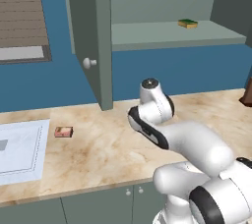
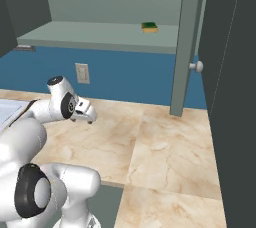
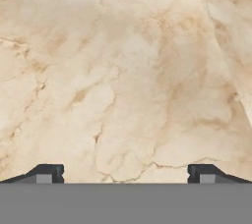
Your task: Locate and retrieve the bar soap and sponge from the cabinet. Place them next to the sink.
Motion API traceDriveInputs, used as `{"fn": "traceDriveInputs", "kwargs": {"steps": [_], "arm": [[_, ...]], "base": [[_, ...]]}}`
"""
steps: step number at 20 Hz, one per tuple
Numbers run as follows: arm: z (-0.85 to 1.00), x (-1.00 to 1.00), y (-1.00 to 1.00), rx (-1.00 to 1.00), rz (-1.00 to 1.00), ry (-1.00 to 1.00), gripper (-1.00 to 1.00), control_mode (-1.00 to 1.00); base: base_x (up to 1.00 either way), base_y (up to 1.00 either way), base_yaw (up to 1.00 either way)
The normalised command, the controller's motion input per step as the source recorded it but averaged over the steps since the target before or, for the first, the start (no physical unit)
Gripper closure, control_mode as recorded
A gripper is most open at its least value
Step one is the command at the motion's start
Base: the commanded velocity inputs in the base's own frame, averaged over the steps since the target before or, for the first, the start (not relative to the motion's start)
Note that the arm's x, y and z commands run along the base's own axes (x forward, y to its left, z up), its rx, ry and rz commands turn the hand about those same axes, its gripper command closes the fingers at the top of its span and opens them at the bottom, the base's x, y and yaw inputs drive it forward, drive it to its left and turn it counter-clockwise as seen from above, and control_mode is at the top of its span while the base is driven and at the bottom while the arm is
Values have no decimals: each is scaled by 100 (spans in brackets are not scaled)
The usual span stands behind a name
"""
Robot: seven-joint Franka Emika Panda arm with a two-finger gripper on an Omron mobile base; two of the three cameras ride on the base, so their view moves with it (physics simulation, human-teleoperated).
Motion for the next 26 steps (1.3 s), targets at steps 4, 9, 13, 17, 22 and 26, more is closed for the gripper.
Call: {"fn": "traceDriveInputs", "kwargs": {"steps": [4,9,13,17,22,26], "arm": [[49,-34,-28,4,-5,-14,-100,-100],[50,-24,-29,3,0,-19,-100,-100],[28,-19,-37,2,2,-19,-100,-100],[31,-11,-51,4,16,-20,-100,-100],[55,-1,-40,-1,17,-14,-100,-100],[59,-1,-38,-5,12,-10,-100,-100]], "base": [[0,0,0],[0,0,0],[0,0,0],[0,0,0],[0,0,0],[0,0,0]]}}
